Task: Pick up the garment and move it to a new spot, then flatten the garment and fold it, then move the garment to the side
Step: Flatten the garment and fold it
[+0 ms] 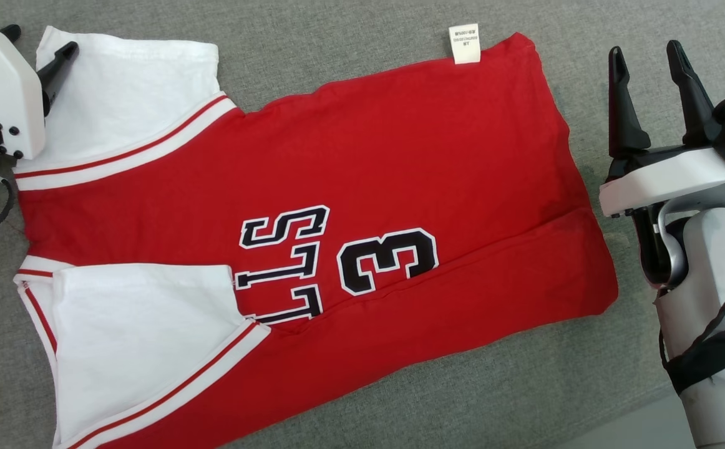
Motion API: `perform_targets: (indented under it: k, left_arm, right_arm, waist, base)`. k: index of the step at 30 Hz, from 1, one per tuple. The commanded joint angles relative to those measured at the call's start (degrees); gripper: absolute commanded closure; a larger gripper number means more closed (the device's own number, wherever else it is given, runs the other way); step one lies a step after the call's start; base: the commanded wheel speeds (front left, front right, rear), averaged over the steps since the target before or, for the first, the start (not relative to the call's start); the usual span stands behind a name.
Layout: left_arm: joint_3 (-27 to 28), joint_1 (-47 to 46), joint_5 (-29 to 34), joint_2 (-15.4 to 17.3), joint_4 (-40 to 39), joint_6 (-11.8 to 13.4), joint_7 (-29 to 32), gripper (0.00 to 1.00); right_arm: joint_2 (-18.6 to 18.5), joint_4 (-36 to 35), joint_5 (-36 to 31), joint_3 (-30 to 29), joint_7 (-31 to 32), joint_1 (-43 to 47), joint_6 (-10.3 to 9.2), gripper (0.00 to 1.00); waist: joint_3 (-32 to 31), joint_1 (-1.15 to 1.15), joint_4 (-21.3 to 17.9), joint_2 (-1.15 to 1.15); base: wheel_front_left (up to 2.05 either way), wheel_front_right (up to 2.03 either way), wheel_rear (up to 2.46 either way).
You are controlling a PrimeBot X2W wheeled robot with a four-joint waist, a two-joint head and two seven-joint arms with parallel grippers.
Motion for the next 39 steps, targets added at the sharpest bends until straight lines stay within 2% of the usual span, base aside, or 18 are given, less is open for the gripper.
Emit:
perform_targets:
  k: [1,6,7,8,12,19,29,34,39]
  left_arm:
    - [-0.28,-0.99,-0.28,0.54,0.50,-0.06,-0.02,0.00]
    - [-2.00,-1.68,-2.50,0.67,2.52,-0.06,0.74,0.00]
    - [-2.61,-1.54,-3.01,0.62,2.68,-0.06,1.25,0.36]
    - [-3.33,-1.36,-3.80,0.52,2.48,-0.06,1.90,0.99]
    - [-4.40,-0.96,-8.11,0.19,0.79,-0.06,1.82,1.00]
    - [-5.55,-0.66,-11.09,-0.72,-2.60,-0.06,-5.32,1.00]
    - [-6.12,5.96,-14.84,-0.94,-10.41,-0.06,-16.87,1.00]
    - [-6.77,8.49,-14.80,-1.70,-12.85,-0.06,-19.26,1.00]
    - [-7.28,9.23,-14.58,-2.40,-13.83,-0.06,-19.91,1.00]
  right_arm:
    - [0.26,-0.21,-0.19,0.02,-0.52,-0.64,-0.08,0.00]
    - [0.51,-0.40,-0.43,-0.70,-0.66,-0.88,-0.08,0.00]
    - [0.57,-0.45,-0.54,-0.83,-0.63,-0.91,-0.08,0.00]
    - [0.55,-0.47,-0.56,-0.96,-0.54,-0.94,-0.08,0.00]
    - [-0.31,-0.61,-1.20,-1.82,0.04,-1.54,-0.08,0.00]
    - [-2.29,0.11,-0.02,-1.40,2.71,-2.71,-0.08,0.00]
    - [-8.42,5.57,4.64,3.73,13.08,-4.95,-0.08,0.00]
    - [-11.46,9.49,6.78,6.11,18.73,-6.45,-0.08,0.00]
    - [-12.47,12.04,8.07,7.29,21.07,-7.92,-0.08,0.00]
  waist:
    - [0.58,0.00,-0.47,0.00]
    - [1.60,0.00,-0.89,0.00]
    - [1.71,0.00,-0.89,0.00]
    - [1.77,0.00,-0.82,0.00]
    - [1.19,0.00,0.66,0.00]
    - [-2.36,0.00,5.36,0.00]
    - [-6.43,0.00,12.90,0.00]
    - [-6.39,0.00,15.74,0.00]
    - [-5.75,0.00,17.14,0.00]
  base:
    - [0.00,0.00,0.00]
    - [0.00,0.00,0.00]
    - [0.00,0.00,0.00]
    - [0.00,0.00,0.00]
    - [0.00,0.00,0.00]
    - [0.00,0.00,0.00]
    - [0.00,0.00,0.00]
    - [0.00,0.00,0.00]
    - [0.00,0.00,0.00]
